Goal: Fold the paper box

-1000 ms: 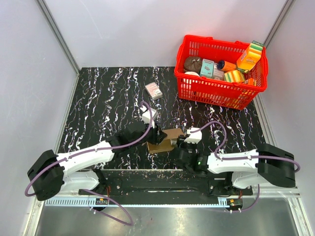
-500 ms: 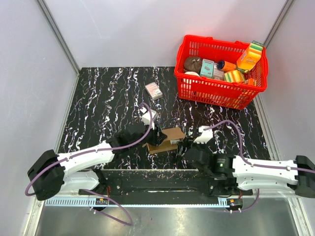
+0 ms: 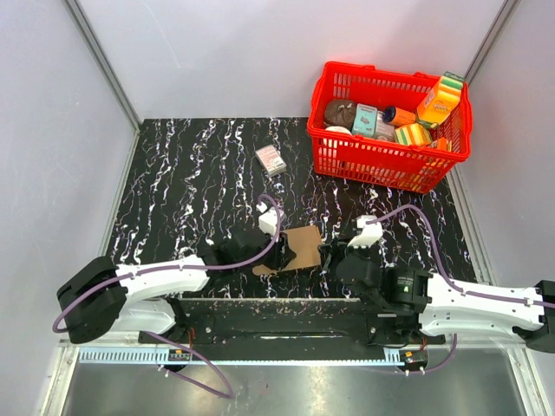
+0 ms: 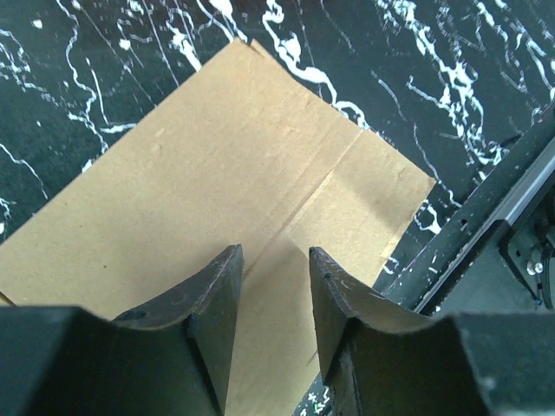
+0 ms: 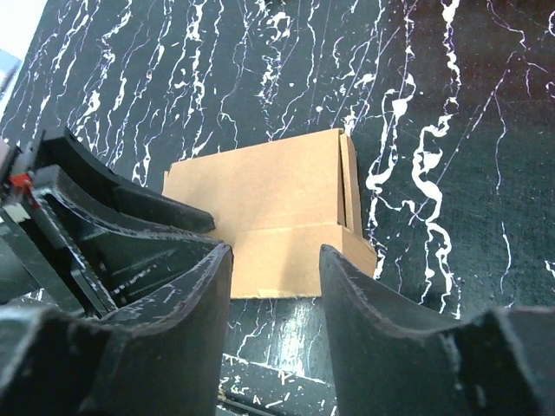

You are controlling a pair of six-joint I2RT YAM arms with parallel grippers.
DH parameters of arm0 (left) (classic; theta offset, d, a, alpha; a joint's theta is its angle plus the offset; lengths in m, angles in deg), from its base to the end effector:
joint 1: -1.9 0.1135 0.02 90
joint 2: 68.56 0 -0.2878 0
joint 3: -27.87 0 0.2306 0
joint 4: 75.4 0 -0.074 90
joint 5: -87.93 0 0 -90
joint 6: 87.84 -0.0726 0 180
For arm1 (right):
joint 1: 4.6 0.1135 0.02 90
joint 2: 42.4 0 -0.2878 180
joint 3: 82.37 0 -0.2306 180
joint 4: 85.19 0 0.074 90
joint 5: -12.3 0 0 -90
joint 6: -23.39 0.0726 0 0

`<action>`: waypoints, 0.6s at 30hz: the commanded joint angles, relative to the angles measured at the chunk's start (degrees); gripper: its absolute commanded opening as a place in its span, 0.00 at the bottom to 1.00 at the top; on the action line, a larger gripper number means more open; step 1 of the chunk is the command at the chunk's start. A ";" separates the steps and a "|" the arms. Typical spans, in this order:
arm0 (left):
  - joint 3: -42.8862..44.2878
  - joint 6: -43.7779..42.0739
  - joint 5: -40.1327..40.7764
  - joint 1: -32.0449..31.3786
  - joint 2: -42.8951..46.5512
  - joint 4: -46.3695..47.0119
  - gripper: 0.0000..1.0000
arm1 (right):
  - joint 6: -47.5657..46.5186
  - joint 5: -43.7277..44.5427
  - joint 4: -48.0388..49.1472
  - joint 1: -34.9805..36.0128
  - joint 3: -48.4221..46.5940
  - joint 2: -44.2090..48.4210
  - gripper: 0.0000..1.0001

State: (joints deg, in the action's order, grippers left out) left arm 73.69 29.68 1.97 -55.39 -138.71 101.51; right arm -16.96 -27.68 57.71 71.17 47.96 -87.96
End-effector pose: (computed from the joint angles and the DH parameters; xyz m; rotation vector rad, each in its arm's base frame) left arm 0.1461 -0.2180 0.2218 0.5094 2.0964 -0.8278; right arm 0.0907 0.1314 0.2698 0.0396 1.9621 0.5112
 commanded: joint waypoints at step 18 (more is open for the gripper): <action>-4.72 3.67 5.02 -3.35 -5.00 7.87 0.39 | -5.35 -14.32 13.23 -11.42 0.84 -13.76 0.19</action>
State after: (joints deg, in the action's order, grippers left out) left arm 70.23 32.50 5.03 -58.39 -142.93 106.65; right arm -20.46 -36.36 66.12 62.45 48.18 -101.67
